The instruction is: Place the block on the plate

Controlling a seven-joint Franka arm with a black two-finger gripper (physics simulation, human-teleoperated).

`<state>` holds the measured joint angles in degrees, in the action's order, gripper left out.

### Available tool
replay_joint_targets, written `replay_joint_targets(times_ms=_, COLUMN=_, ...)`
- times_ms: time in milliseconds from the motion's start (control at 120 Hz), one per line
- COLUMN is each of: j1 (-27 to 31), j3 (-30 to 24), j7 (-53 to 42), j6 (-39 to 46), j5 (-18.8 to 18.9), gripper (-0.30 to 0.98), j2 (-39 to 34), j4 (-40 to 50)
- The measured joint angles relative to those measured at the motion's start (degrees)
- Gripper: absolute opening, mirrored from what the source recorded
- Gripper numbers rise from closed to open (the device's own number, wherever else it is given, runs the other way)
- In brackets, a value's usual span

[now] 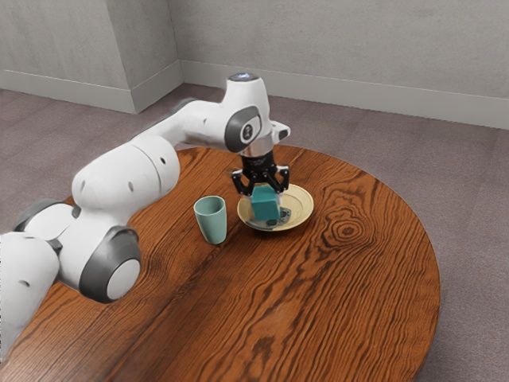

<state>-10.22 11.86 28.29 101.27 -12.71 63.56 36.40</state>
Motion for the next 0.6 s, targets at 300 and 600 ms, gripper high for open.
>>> replay_joint_targets(times_ms=300, j1=0.11, j3=-0.78, j7=-0.62, j6=1.66, j5=-0.35, gripper=0.35, j2=3.84, j4=-3.87)
replay_joint_targets(times_ms=600, j1=0.04, j3=-0.23, j7=-1.12, j6=1.35, j5=-1.8, gripper=0.57, j2=4.29, j4=-5.4)
